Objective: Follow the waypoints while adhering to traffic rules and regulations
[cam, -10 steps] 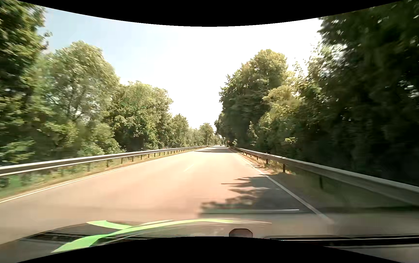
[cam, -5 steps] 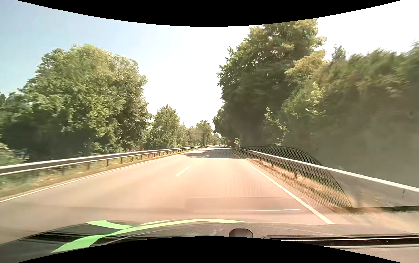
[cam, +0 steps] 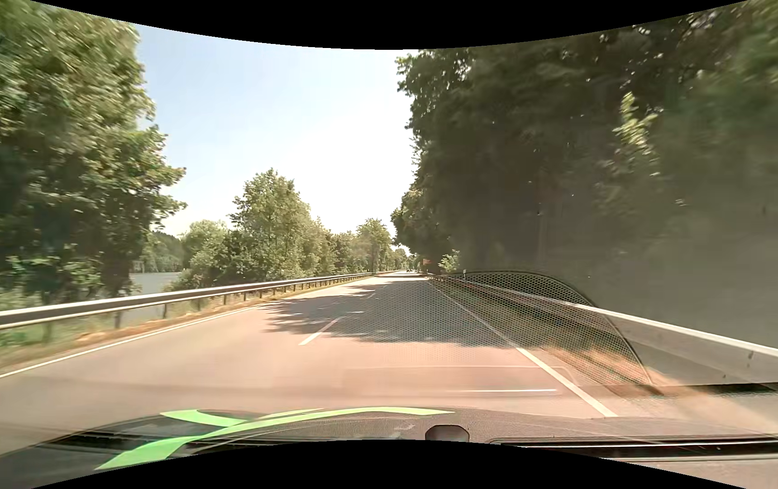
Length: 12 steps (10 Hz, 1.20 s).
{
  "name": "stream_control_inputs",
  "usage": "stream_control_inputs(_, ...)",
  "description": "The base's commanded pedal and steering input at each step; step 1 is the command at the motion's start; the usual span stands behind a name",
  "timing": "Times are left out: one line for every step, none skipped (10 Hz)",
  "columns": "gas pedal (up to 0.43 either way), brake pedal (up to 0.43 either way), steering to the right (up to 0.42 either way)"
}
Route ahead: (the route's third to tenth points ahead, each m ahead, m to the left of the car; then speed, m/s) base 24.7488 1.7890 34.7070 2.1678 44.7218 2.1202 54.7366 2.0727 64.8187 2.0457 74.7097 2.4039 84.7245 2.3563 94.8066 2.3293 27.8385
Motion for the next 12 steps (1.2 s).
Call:
stream_control_inputs(0.268, 0.000, -0.001)
stream_control_inputs(0.240, 0.000, -0.001)
stream_control_inputs(0.228, 0.000, -0.001)
stream_control_inputs(0.228, 0.000, -0.003)
stream_control_inputs(0.228, 0.000, -0.003)
stream_control_inputs(0.228, 0.000, -0.003)
stream_control_inputs(0.197, 0.000, -0.004)
stream_control_inputs(0.177, 0.000, -0.003)
stream_control_inputs(0.169, 0.000, -0.004)
stream_control_inputs(0.169, 0.000, -0.003)
stream_control_inputs(0.189, 0.000, -0.003)
stream_control_inputs(0.197, 0.000, -0.003)
